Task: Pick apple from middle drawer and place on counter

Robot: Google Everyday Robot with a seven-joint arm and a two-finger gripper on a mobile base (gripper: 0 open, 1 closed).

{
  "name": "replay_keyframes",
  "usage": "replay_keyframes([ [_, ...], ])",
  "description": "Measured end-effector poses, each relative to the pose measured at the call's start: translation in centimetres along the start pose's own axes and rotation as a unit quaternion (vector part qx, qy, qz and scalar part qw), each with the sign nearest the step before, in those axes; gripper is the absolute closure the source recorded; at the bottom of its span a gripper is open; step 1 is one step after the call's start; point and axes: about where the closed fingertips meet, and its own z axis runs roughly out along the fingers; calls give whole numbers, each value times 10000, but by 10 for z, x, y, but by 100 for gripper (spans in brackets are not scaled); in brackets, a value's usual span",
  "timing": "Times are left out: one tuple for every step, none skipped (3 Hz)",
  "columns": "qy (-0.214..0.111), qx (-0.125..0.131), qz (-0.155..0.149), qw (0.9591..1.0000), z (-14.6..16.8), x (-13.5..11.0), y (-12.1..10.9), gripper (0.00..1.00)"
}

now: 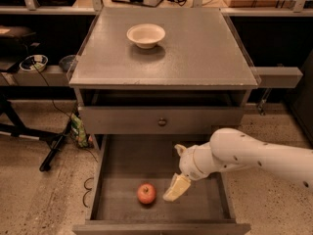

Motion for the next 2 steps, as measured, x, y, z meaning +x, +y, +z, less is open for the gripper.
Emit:
replay_keyframes([
  [-406, 211, 63, 9989, 27, 10, -16, 0],
  [-570, 270, 131, 9979, 45, 18, -25, 0],
])
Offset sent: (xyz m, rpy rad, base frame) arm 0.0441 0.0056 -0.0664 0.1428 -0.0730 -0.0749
